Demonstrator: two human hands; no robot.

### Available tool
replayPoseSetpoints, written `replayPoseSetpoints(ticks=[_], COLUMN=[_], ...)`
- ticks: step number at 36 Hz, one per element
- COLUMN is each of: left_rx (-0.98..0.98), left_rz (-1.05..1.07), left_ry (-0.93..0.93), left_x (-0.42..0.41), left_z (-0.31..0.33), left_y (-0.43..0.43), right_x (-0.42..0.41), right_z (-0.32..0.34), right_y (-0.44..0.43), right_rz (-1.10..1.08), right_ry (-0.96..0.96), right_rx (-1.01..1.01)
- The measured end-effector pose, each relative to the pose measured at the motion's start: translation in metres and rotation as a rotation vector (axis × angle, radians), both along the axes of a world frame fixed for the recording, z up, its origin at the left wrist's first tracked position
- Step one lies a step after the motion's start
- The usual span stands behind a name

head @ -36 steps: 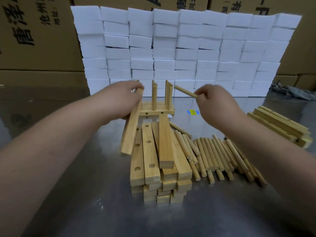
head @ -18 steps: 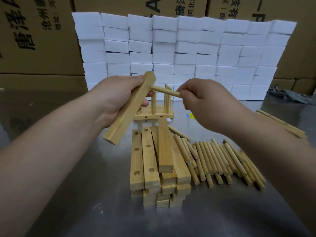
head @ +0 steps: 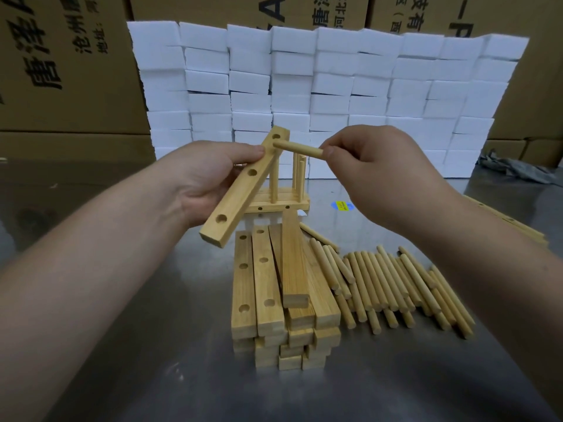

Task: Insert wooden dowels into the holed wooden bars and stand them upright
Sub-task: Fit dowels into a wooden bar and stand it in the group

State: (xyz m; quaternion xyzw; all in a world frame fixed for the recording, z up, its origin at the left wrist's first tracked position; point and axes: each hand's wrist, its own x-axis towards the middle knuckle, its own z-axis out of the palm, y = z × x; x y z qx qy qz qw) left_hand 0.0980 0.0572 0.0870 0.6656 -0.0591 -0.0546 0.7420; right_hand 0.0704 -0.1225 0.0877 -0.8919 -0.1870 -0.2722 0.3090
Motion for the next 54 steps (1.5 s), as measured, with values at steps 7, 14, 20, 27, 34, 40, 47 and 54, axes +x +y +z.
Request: replayPoseSetpoints(ticks=[7, 14, 20, 27, 34, 40, 47, 54], left_rx=[0.011, 0.315, 0.266, 0.244, 0.307, 0.334, 0.390, 0.452], left_rz=[-0.091, 0.105, 0.042, 0.036, 0.065, 0.071, 0.050, 0.037], left_ry=[-0.063, -0.306, -0.309, -0.282, -0.337, -0.353, -0.404, -0.445], left_x=[-0.005, -0.006, -0.010, -0.014, -0.019, -0.021, -0.023, -0.021], left_z=[-0.003, -0.003, 0.002, 0.006, 0.010, 0.011, 0.009, 0.009], left_y=[-0.005, -0.006, -0.003, -0.004, -0.003, -0.006, -0.006, 0.000], right_x=[0.000, -0.002, -0.004, -0.004, -0.004, -0.005, -0.004, -0.004], right_z=[0.001, 0.003, 0.006, 0.007, 0.005, 0.002, -0.005, -0.003], right_y=[-0.001, -0.003, -0.004, -0.006, -0.006, -0.005, -0.003, -0.001], right_rz=[-0.044, -0.067, -0.059, -0.023, 0.016, -0.041, -0.026, 0.061], right_ry=[-0.010, -0.009, -0.020, -0.022, -0.081, -0.192, -0.176, 0.003], right_rx=[-0.014, 0.011, 0.010, 0.002, -0.036, -0.147, -0.049, 0.312])
